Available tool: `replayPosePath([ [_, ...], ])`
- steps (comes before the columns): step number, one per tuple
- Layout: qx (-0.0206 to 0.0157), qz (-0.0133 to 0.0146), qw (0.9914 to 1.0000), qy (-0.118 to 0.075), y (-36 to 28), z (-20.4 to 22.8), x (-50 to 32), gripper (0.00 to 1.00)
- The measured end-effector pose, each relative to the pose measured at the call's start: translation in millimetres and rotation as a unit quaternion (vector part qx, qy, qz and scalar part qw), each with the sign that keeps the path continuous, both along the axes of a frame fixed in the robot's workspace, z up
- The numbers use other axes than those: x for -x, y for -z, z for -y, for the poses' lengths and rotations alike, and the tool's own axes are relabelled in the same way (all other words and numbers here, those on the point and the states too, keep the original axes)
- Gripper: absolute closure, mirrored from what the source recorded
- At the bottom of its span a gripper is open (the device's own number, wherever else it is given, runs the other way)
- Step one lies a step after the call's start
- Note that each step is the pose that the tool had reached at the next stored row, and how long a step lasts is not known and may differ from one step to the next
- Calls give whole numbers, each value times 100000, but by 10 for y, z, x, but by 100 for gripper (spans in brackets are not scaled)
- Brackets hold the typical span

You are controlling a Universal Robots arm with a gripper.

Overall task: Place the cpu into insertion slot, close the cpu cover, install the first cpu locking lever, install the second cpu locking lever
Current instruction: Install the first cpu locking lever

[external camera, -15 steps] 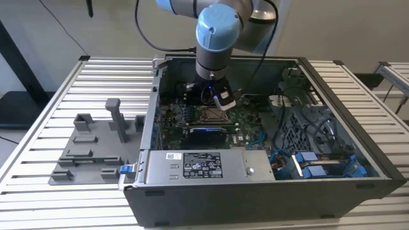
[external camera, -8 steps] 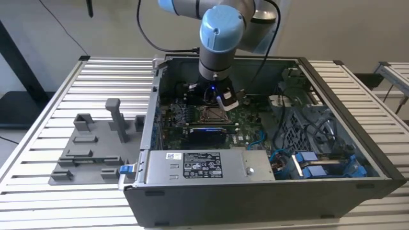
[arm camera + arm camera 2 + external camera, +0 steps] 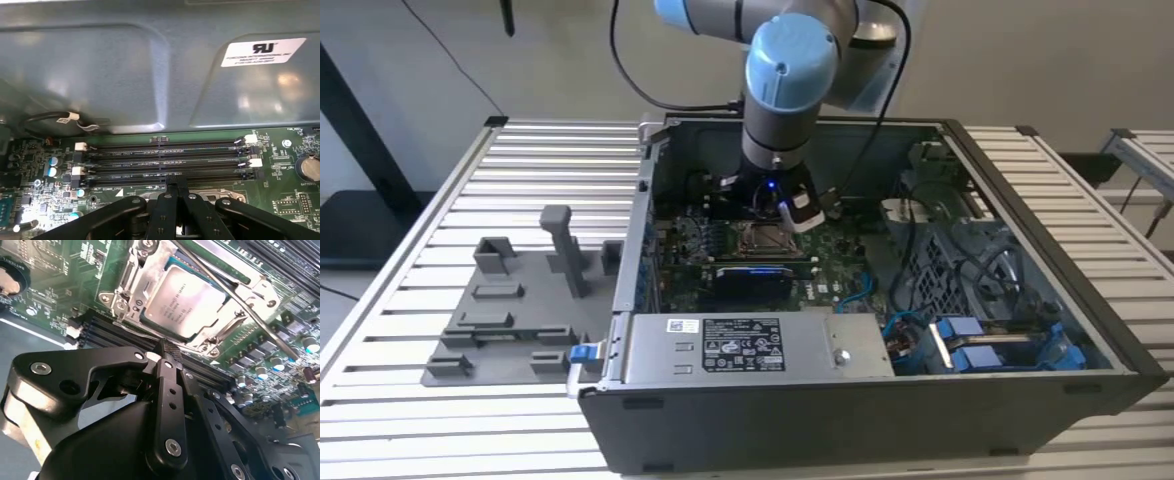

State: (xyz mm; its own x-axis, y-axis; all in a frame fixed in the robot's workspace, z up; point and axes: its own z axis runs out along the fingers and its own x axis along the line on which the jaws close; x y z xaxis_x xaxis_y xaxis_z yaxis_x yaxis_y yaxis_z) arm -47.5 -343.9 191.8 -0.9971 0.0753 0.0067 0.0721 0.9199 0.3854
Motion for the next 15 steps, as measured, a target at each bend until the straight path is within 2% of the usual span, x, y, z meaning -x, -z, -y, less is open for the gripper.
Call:
replayPosePath([
  [8, -337, -7, 99999, -1, 20, 0, -68, 89],
  [15, -901, 11, 99996, 4, 33, -1, -119, 89],
])
